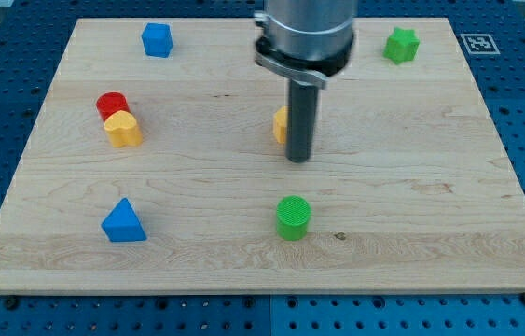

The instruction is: Move the yellow hexagon next to yellow heart

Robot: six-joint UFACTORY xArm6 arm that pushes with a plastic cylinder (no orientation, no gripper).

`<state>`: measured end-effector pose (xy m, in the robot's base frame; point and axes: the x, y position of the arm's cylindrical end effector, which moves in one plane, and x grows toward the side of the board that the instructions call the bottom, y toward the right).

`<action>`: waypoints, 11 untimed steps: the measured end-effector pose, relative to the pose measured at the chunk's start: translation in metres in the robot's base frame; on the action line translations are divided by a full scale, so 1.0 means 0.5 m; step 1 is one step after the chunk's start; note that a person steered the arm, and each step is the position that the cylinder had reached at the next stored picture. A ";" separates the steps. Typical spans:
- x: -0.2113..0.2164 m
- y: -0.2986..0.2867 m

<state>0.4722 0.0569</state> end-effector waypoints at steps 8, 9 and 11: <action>-0.055 -0.071; -0.055 -0.194; -0.062 -0.270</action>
